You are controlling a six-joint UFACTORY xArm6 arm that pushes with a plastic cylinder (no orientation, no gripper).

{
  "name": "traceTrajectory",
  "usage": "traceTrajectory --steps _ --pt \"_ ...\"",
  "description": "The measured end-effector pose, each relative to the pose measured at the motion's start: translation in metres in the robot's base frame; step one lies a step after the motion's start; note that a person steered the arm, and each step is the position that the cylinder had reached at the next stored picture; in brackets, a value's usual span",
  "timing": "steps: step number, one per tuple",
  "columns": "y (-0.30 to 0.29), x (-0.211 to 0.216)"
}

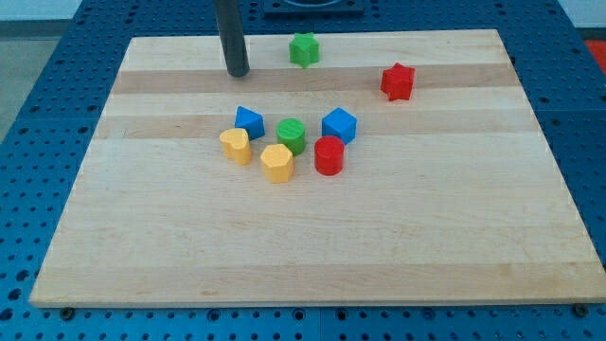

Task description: Push the green star bit a down

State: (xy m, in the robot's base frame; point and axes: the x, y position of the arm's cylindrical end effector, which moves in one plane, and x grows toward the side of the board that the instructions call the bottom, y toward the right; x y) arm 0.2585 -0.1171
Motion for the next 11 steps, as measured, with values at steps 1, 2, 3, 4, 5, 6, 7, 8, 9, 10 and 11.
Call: traceTrajectory --steps 1,2,3,4,5,6,7,8,9,10,11 --pt "0.012 -0.034" --pt "0.046 -0.062" --pt "0.077 -0.065" --pt "0.103 -0.064" --pt "0.126 -0.061" --pt "0.133 -0.051" --pt "0.133 -0.041" --pt "0.132 -0.047" --pt "0.129 -0.065" --pt "0.124 -0.064" --pt "0.115 -0.064"
